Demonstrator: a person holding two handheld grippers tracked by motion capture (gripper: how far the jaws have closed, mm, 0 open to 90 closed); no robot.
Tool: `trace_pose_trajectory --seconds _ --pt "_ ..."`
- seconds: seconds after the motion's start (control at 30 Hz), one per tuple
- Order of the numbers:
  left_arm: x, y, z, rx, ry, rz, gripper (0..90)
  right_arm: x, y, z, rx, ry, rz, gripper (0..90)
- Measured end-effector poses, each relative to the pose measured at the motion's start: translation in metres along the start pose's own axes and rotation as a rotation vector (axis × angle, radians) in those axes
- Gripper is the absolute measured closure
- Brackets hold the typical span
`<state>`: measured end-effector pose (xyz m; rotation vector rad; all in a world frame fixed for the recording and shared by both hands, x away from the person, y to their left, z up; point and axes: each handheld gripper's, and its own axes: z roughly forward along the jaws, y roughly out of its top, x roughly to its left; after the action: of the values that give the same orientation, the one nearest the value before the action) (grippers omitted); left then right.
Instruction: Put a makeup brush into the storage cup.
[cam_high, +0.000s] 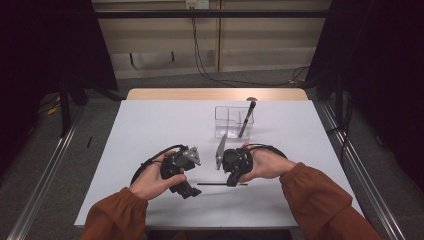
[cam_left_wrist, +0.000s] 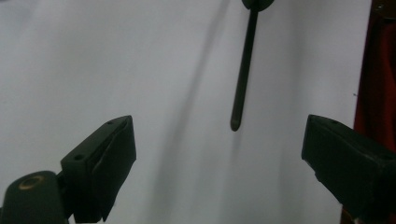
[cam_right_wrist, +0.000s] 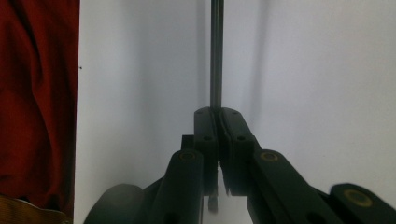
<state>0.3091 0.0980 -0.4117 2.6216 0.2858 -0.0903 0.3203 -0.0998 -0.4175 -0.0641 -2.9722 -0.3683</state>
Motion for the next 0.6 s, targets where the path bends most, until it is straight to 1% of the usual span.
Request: trace_pose_trajectory --seconds 0.03,0.1,0.13,0.17,0.3,0.37,0.43,0.47,0.53,0.57,0.6 --pt "0.0008 0.0008 -0.0005 0.007 -0.029 0.012 9.6 -0.0001 0.0002 0.0003 -0.006 0.0 -0.002 86.5" --pt "0.0006 0.0018 -0.0003 0.007 -0.036 0.017 9.1 -0.0003 0.0006 -0.0003 -0.004 0.001 -0.006 86.5" --pt "0.0007 0.0028 0.0 0.006 -0.022 0.007 8.4 -0.0004 0.0005 -0.0004 -0.005 0.0 -0.01 86.5" --pt "0.0008 0.0033 0.0002 0.009 -0.024 0.002 7.4 -0.0001 0.0005 -0.001 -0.003 -0.001 -0.009 86.5" --pt "0.0 0.0049 0.0035 0.032 0.004 -0.005 8.1 0.0009 0.0007 -0.0012 -0.007 0.003 -0.007 86.5" --pt "0.0004 0.0051 0.0044 0.034 -0.008 0.002 12.8 0.0011 0.0014 -0.0008 -0.01 0.001 -0.011 86.5" --pt "0.0022 0.0055 0.0048 0.04 -0.013 0.0 14.7 0.0007 0.0019 -0.0003 -0.011 0.003 -0.015 86.5" --pt "0.0029 0.0055 0.0047 0.039 -0.016 0.003 17.7 0.0011 0.0024 0.0002 -0.011 0.005 -0.008 86.5" --pt "0.004 0.0057 0.0038 0.037 -0.025 0.007 22.4 0.0008 0.0031 0.001 -0.011 0.005 -0.018 86.5" --pt "0.0046 0.0057 0.0036 0.034 -0.025 0.008 25.8 0.0013 0.0037 0.0009 -0.01 0.006 -0.012 86.5" --pt "0.0052 0.0057 0.0041 0.031 -0.033 0.006 27.1 0.0013 0.0042 0.0008 -0.011 0.007 -0.014 86.5"
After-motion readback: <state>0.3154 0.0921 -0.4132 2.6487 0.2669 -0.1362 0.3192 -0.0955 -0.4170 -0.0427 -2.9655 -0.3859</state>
